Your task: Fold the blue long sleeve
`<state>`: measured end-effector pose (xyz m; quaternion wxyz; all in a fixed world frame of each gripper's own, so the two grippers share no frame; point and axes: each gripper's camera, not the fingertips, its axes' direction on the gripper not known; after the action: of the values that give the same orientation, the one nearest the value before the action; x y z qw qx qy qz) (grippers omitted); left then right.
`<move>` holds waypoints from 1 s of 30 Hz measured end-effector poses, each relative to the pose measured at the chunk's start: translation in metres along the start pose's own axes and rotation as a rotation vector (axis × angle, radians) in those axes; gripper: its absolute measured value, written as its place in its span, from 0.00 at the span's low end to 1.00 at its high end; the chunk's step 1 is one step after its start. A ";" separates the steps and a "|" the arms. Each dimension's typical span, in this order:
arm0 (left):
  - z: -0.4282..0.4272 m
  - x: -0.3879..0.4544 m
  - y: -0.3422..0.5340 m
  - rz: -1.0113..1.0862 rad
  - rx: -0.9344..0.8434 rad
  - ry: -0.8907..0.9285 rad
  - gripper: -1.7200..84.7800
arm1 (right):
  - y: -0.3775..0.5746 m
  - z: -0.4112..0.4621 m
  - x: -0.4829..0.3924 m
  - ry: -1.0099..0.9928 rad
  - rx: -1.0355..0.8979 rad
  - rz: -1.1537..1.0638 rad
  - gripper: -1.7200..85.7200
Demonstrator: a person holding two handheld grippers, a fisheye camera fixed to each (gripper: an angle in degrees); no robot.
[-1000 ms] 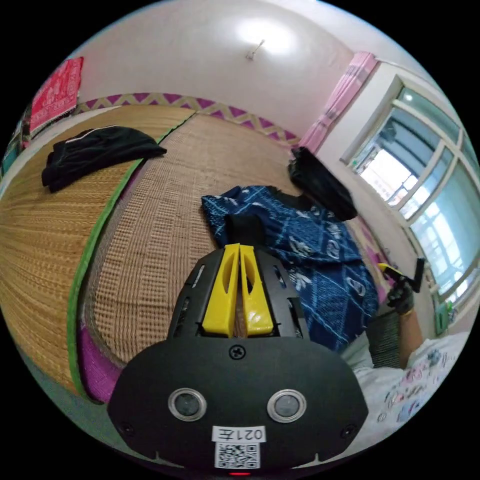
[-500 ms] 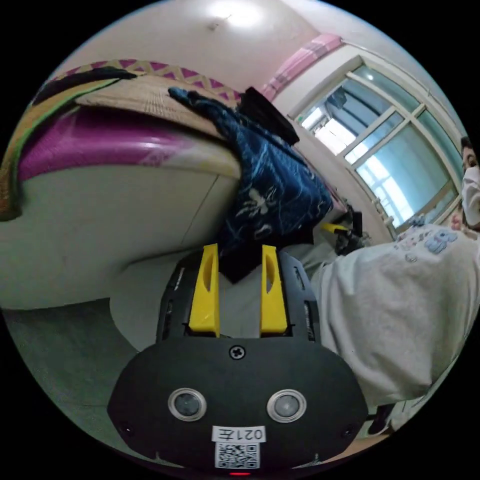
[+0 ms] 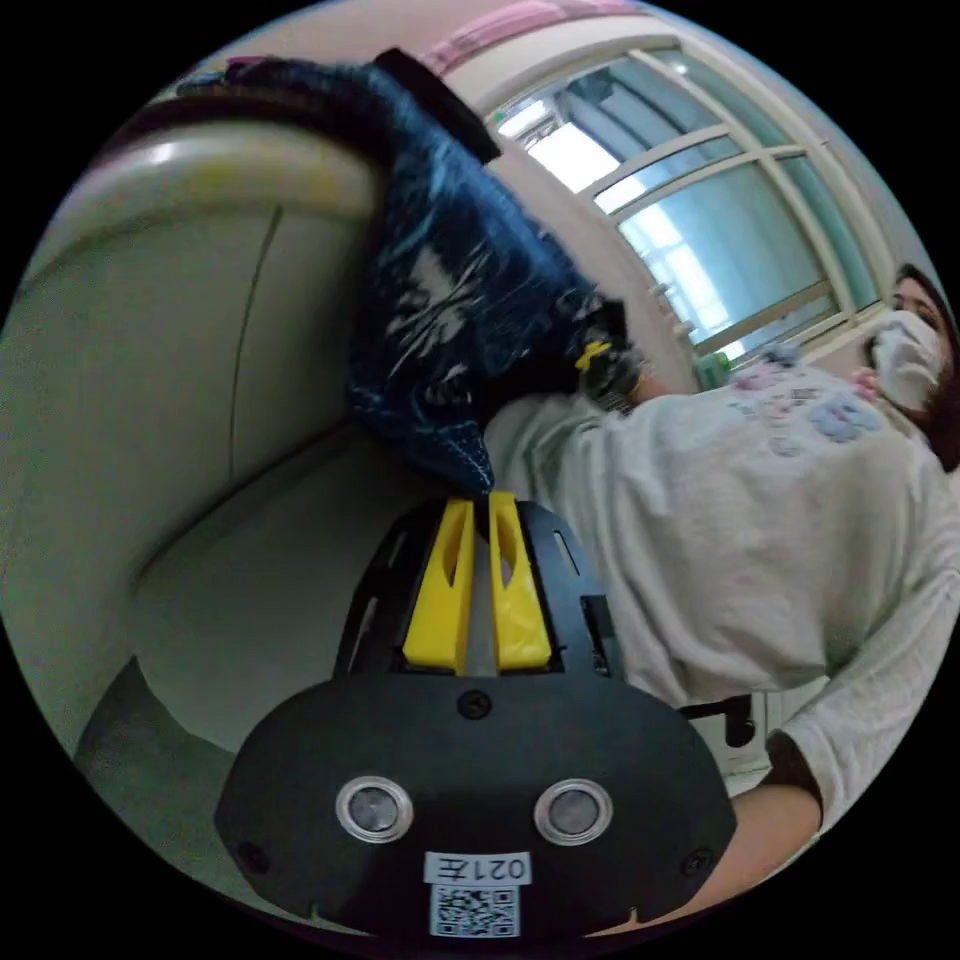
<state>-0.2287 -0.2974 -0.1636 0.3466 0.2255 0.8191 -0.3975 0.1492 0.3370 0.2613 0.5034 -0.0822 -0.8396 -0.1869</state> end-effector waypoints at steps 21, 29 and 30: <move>-0.197 -0.190 -0.286 -0.500 0.575 -0.012 0.10 | -0.324 -0.203 0.203 -0.046 0.451 0.398 0.14; -0.174 -0.135 -0.240 -0.291 0.425 -0.200 0.11 | -0.286 -0.203 0.165 0.127 0.335 0.265 0.14; -0.168 -0.127 -0.236 -0.280 0.398 -0.219 0.11 | -0.277 -0.196 0.154 0.137 0.297 0.241 0.14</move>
<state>-0.3624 -0.3106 0.1231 0.3235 0.1295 0.7056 -0.6170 0.1442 -0.0026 0.4146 0.5848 -0.0939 -0.8057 -0.0048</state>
